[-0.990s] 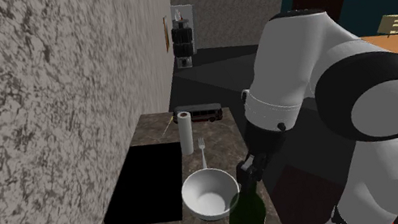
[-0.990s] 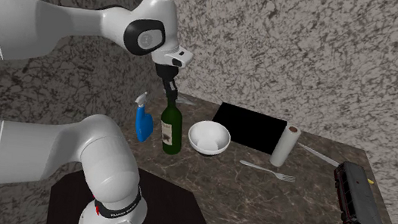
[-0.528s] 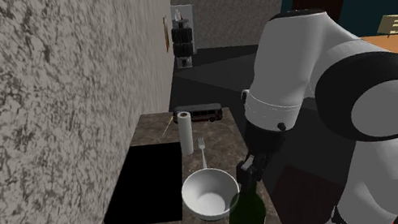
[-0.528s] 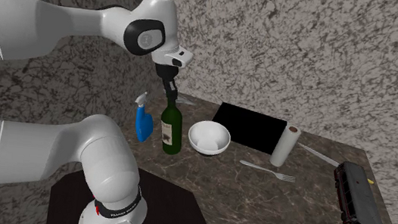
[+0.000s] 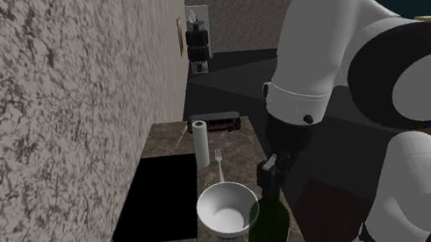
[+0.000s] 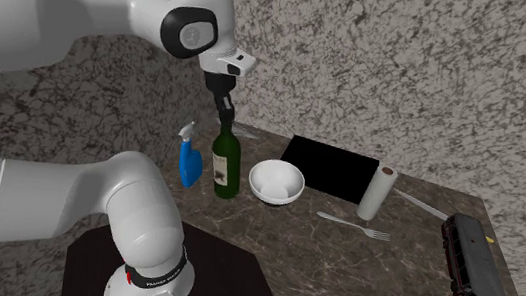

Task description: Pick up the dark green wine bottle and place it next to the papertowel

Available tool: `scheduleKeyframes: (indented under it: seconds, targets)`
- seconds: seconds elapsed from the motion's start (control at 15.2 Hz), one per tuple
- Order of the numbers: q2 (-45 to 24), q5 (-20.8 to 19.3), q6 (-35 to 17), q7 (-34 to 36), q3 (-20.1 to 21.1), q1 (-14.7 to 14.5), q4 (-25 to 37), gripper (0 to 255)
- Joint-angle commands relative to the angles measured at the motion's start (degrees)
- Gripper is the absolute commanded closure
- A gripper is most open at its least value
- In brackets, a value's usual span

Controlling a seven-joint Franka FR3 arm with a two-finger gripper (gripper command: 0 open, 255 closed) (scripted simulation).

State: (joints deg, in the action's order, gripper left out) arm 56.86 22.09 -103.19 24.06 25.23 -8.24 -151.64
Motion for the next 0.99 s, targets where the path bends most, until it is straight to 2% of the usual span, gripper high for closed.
scheduleKeyframes:
  seconds: [0.0,0.92]
  targets:
    - [-0.24,-0.64,1.57,0.07,-0.6,0.35,1.83,255]
    - [-2.61,-3.7,10.82,0.77,-3.56,1.94,13.47,255]
